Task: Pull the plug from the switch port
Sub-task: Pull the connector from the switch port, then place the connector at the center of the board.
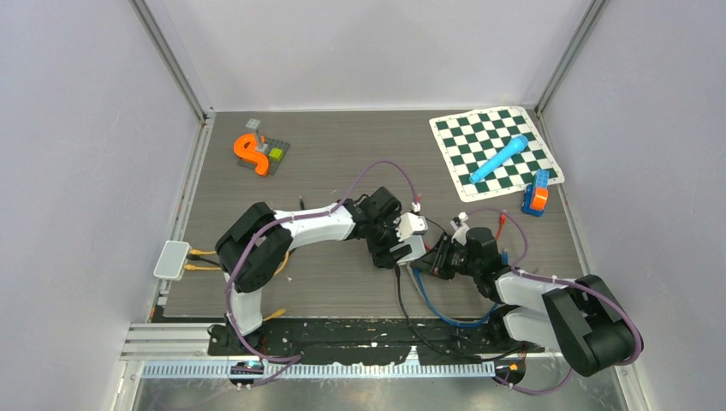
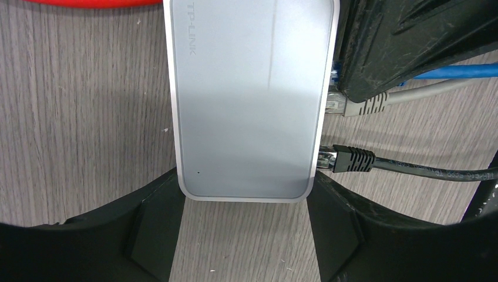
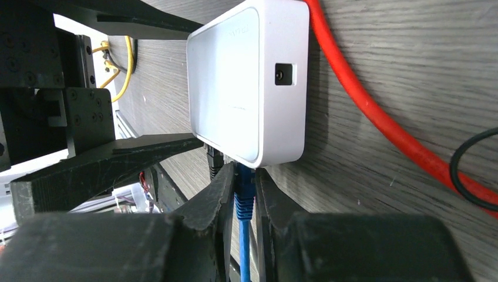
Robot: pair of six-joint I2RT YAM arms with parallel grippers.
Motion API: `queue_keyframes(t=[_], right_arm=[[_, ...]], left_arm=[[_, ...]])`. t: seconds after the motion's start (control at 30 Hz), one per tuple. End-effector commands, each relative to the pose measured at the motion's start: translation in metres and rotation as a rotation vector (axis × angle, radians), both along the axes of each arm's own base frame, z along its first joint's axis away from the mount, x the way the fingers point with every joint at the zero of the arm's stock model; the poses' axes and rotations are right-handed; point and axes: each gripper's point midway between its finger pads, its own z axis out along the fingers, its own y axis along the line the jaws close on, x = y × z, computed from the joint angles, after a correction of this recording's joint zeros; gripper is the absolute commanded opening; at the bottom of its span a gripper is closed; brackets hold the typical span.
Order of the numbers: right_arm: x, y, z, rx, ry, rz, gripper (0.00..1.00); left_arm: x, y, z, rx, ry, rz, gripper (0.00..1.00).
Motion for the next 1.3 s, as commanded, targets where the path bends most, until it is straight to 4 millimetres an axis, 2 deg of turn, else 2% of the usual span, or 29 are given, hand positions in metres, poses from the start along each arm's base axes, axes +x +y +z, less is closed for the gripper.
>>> queue_keyframes(t=[0.0, 0.1, 0.23, 0.3, 0.4, 0.47, 0.57, 0.73, 0.77, 0.83, 0.97, 1.07, 1.17, 1.27], right_arm=[[-0.015, 0.008, 0.005, 0.075, 0.036, 0.056, 0.05], [-0.018, 0.012, 0.006, 0.11, 0.06, 0.071, 0.05], [-0.018, 0.005, -0.007, 0.048, 0.072, 0.053, 0.05], [-0.018, 0.005, -0.004, 0.047, 0.052, 0.055, 0.05], [-0.014, 0.003, 0.003, 0.032, 0.013, 0.049, 0.05], [-0.006, -0.001, 0.014, 0.004, -0.045, 0.027, 0.05], [0.008, -0.012, 0.023, -0.063, -0.108, -0.045, 0.05], [0.021, -0.029, 0.047, -0.119, -0.19, -0.148, 0.05], [0.024, -0.032, 0.05, -0.13, -0.203, -0.169, 0.05], [0.026, -0.037, 0.061, -0.141, -0.231, -0.191, 0.05], [0.035, -0.047, 0.118, -0.145, -0.379, -0.25, 0.05], [0.039, -0.061, 0.164, -0.167, -0.521, -0.311, 0.05], [0.036, -0.068, 0.216, -0.208, -0.68, -0.296, 0.05], [0.033, -0.073, 0.254, -0.259, -0.792, -0.267, 0.05]], left_arm=[[0.007, 0.014, -0.009, 0.068, 0.01, 0.042, 0.46], [0.007, 0.014, -0.007, 0.067, 0.003, 0.038, 0.46], [0.008, 0.014, -0.006, 0.065, 0.002, 0.038, 0.46], [0.006, 0.014, -0.006, 0.06, 0.007, 0.031, 0.48], [0.005, 0.013, -0.005, 0.052, 0.009, 0.026, 0.59], [0.005, 0.013, -0.004, 0.045, 0.005, 0.028, 0.71], [0.007, 0.01, 0.001, 0.013, -0.016, 0.045, 0.82], [0.009, 0.005, 0.012, -0.048, -0.039, 0.07, 0.93], [0.011, 0.005, 0.015, -0.06, -0.045, 0.076, 0.98], [0.014, 0.003, 0.021, -0.082, -0.059, 0.091, 0.99], [0.023, 0.006, 0.038, -0.145, -0.106, 0.147, 1.0], [0.038, 0.012, 0.055, -0.201, -0.16, 0.236, 0.99], [0.053, 0.021, 0.074, -0.257, -0.198, 0.338, 1.0], [0.065, 0.028, 0.097, -0.32, -0.247, 0.396, 1.0]])
